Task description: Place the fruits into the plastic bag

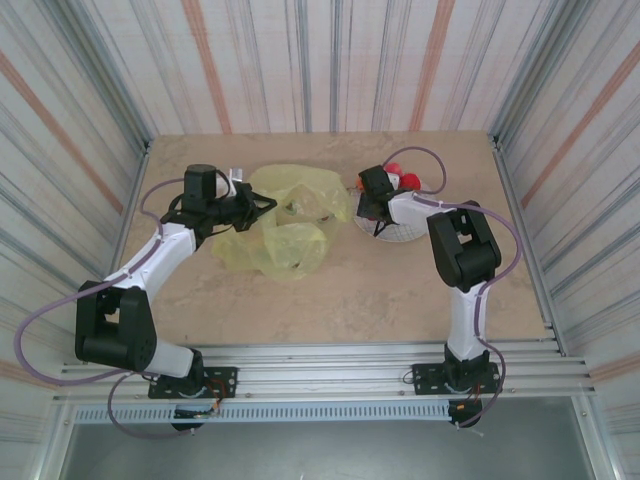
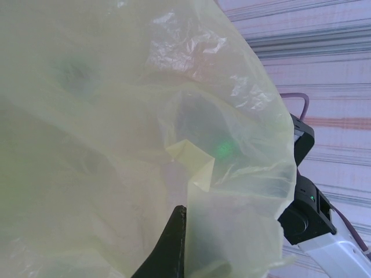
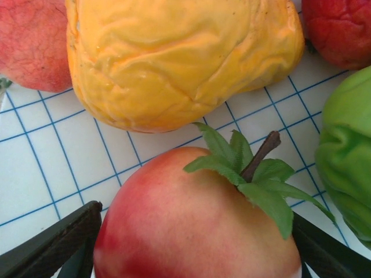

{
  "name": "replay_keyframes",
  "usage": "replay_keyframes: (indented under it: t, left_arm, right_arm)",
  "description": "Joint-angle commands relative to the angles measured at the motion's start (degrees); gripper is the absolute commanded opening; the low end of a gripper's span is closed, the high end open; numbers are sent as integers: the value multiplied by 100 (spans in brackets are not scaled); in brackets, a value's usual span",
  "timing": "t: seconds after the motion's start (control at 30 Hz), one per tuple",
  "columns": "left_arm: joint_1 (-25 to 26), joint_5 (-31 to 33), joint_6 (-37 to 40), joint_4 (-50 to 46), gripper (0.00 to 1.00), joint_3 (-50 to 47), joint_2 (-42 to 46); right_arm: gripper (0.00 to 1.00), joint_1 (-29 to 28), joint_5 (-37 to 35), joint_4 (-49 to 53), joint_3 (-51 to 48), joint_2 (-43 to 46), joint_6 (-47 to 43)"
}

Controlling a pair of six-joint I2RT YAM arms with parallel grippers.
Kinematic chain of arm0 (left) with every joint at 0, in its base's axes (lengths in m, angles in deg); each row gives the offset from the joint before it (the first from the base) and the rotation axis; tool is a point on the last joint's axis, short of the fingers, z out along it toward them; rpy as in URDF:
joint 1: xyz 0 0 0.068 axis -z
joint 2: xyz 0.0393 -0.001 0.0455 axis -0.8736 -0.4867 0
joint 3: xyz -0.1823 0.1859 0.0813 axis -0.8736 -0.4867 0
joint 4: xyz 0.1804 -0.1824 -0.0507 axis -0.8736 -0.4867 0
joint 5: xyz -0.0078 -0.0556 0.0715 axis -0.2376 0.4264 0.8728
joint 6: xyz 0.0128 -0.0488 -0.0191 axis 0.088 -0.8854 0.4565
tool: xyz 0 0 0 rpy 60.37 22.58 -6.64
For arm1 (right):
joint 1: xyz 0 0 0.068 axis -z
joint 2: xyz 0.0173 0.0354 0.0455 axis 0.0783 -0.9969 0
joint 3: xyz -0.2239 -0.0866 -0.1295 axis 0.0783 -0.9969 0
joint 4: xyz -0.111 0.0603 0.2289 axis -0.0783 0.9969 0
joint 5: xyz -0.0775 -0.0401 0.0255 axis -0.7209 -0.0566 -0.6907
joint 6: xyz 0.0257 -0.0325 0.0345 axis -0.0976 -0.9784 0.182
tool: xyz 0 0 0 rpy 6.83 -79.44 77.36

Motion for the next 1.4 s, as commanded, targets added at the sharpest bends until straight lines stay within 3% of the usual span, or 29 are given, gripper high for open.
replay_keyframes:
  t: [0.0,0.23,0.43,0.63,0.8,1.0,1.37]
  left_arm:
    - [-48,-150,-41,74,0,-46,138]
    - [-49,-151,-55,85,0,-50,138]
    - [-48,-157,-63,100,0,-55,138]
    - [-48,-196,-76,122,0,-38,107]
    - [-39,-194,-97,144,0,-42,119]
    - [-15,-212,-101,153,0,-42,91]
    - [100,-241,-72,147,0,-24,85]
  right_arm:
    - [73,48,-158,176,154,-118,-118]
    - [60,48,-169,114,-97,187,-186]
    - [56,15,74,-91,-909,1096,-195]
    - [53,-173,1565,-772,-2272,2572,-358]
    - [53,-744,2423,-1353,-3043,3279,-251]
    - [53,-1223,2749,-2237,-3046,3017,-20]
    - [53,-1626,2922,-2800,-1956,1994,181]
